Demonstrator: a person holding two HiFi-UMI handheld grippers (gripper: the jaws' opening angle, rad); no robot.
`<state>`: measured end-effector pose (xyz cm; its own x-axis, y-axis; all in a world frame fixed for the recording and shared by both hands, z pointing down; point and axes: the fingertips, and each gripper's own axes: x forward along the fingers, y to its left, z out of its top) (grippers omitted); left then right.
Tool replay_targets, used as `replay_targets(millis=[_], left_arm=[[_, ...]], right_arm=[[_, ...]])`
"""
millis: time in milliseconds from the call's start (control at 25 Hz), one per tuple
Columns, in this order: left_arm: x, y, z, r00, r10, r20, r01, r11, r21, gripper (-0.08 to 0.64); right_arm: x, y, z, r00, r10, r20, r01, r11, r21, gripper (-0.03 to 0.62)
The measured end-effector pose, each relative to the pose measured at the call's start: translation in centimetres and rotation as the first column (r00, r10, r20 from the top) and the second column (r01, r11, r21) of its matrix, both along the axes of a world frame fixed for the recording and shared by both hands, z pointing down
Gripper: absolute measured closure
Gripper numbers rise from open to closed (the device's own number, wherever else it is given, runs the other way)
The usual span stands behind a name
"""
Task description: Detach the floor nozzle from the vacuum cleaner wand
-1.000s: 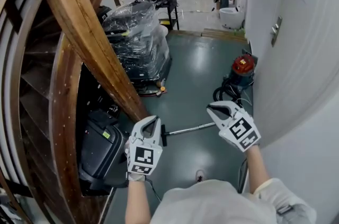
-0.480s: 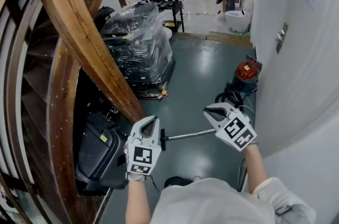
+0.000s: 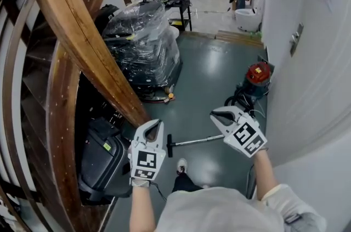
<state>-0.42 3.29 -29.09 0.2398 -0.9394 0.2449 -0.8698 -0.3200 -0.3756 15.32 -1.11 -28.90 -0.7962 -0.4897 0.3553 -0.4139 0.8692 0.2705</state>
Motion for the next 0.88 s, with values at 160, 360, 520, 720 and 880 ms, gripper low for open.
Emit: replay_targets(millis=[160,360,520,720,880], left_arm=[[-1.1,-2.2,0.3,1.000,0.020,-0.007,-0.020,1.000,0.006,0.560],[-3.1,-5.9,0.7,0.999,0.041,-0.018,-0.041,0.999,0.003,0.560],[-4.4,-9.1,1.5,0.998,0.064,-0.016,-0.064,0.998,-0.013,0.560],[-5.3,-12.3,2.3,0.996,0.092,-0.009,-0.092,0.995,-0.027,0.560],[-6.2,-14.1,3.0,0.995,0.096,-0.009,-0.096,0.995,-0.035,0.560]], right_arm=[[-1.6,-1.7,-0.1,0.999,-0.007,0.037,0.007,1.000,-0.005,0.561],[-4.3,-5.0,-0.7,0.999,-0.021,0.047,0.019,0.999,0.041,0.561],[-5.6,-8.2,-0.3,0.999,0.014,0.035,-0.016,0.999,0.048,0.561],[-6.4,-12.0,0.1,0.996,0.067,0.056,-0.069,0.997,0.041,0.561],[-7.0,-14.3,0.4,0.993,0.099,0.069,-0.102,0.994,0.034,0.561]])
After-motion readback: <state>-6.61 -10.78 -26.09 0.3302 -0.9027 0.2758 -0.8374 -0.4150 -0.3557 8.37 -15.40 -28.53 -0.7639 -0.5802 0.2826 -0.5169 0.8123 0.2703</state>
